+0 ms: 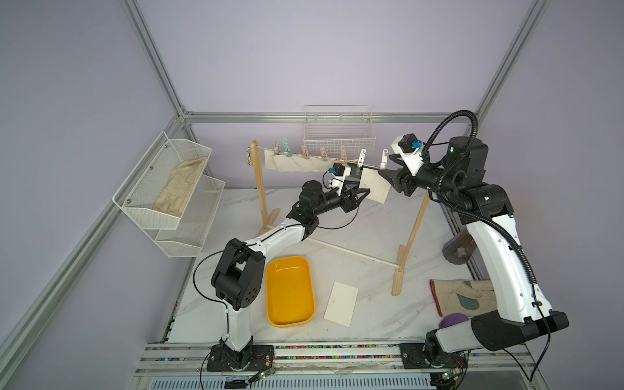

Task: Remove the postcards from the strings
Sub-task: Pinch the postcard on the clothesline.

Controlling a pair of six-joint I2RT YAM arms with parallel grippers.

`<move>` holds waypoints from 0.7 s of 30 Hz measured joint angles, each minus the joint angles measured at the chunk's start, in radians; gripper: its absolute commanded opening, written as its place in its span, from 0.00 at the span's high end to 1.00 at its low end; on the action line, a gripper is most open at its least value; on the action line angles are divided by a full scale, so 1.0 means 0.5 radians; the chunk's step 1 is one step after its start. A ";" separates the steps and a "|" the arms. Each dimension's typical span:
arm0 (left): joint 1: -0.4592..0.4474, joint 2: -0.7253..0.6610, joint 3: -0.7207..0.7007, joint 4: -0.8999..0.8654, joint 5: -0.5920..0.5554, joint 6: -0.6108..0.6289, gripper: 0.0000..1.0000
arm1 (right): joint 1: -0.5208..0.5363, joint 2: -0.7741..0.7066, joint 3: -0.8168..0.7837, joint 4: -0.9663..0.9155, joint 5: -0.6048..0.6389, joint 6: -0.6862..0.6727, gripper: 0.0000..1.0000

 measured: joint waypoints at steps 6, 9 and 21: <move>0.000 0.000 0.000 0.043 0.091 0.010 0.69 | 0.000 0.000 0.000 0.000 0.001 0.000 0.44; 0.000 0.000 0.000 0.056 0.111 0.012 0.75 | 0.000 0.000 0.000 0.001 0.001 0.004 0.43; 0.001 0.000 0.000 0.115 0.134 0.011 0.87 | 0.000 0.001 0.000 0.000 0.007 0.031 0.32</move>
